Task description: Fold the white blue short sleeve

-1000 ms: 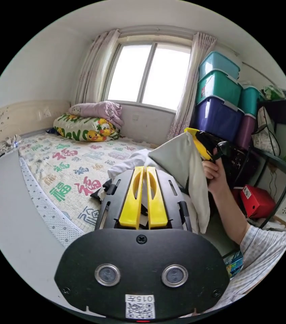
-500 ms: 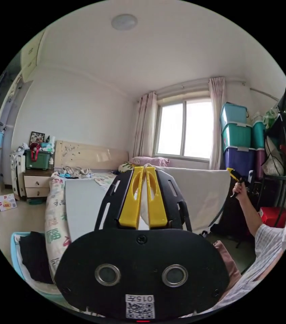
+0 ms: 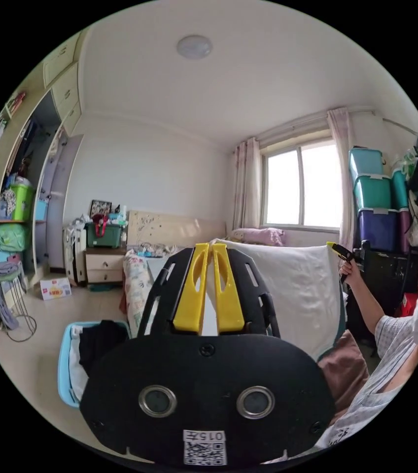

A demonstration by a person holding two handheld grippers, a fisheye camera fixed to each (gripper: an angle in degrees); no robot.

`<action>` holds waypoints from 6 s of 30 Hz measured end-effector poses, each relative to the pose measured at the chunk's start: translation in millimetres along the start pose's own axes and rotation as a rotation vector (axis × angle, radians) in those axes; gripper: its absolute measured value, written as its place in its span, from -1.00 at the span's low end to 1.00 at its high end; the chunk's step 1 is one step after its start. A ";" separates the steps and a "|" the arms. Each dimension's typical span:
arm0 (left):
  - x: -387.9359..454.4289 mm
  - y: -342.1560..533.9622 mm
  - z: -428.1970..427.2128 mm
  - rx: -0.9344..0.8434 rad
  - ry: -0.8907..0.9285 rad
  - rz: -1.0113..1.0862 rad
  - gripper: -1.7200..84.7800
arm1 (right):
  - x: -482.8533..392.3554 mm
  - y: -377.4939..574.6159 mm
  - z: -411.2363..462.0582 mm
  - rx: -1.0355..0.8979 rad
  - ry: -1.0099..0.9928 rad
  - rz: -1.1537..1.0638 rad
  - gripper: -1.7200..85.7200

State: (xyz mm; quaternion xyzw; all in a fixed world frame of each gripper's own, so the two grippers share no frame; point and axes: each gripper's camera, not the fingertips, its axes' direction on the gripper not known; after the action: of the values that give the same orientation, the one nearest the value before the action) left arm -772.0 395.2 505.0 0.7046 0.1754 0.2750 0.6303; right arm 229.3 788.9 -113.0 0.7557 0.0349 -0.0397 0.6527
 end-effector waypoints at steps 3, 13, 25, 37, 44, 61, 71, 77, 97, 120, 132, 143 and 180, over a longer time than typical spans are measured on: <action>-42.3 35.5 72.0 -0.140 -0.027 -0.071 -0.97 | 35.6 12.2 106.9 -0.161 0.065 0.069 -0.97; -122.2 133.4 312.2 -0.683 -0.111 -0.134 -0.94 | 139.1 52.4 365.2 -0.766 0.258 0.244 -0.93; -40.9 128.5 223.2 -0.464 0.355 0.104 -0.79 | 87.8 -19.6 124.9 -0.656 -0.269 -0.246 -0.74; 116.8 189.3 253.6 -0.693 0.541 0.450 -0.74 | -9.8 9.7 23.0 -0.792 -0.574 -0.549 -0.73; 122.6 206.5 299.8 -0.828 0.502 0.447 -0.81 | -11.3 -6.0 18.9 -0.855 -0.516 -0.541 -0.80; 43.2 129.9 369.9 -0.546 0.318 0.216 -0.96 | -21.1 -184.7 94.9 -0.641 -0.239 -0.369 -0.98; -65.5 79.4 560.5 -0.305 -0.064 -0.230 -0.76 | 40.1 -328.3 366.7 -0.503 0.197 0.018 -0.78; 3.7 137.2 558.7 -0.664 0.328 0.090 -0.74 | -19.5 -274.6 342.4 -0.832 -0.270 -0.200 -0.71; -4.6 148.9 557.4 -0.728 0.142 0.044 -0.93 | -7.2 -359.7 429.6 -0.793 0.015 -0.097 -0.95; -7.6 140.5 730.6 -0.933 -0.154 0.075 -0.96 | -2.9 -319.2 708.4 -0.904 0.347 -0.122 -0.98; -9.0 148.8 732.5 -0.868 -0.291 0.065 -0.95 | 23.4 -222.6 758.9 -0.958 0.657 -0.398 -0.98; 66.0 163.2 315.9 -0.580 0.113 0.027 -0.78 | 32.4 -205.8 291.2 -0.619 -0.072 -0.230 -0.87; 129.5 377.7 -7.4 -0.281 -0.111 -0.334 -0.97 | 212.6 192.6 86.3 -0.486 0.132 -0.102 -0.90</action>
State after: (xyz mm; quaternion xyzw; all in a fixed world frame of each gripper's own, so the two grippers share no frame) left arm -712.1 423.6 898.9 0.5849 0.2145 0.1497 0.7677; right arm 459.6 675.7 41.5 0.5748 0.1239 -0.0138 0.8087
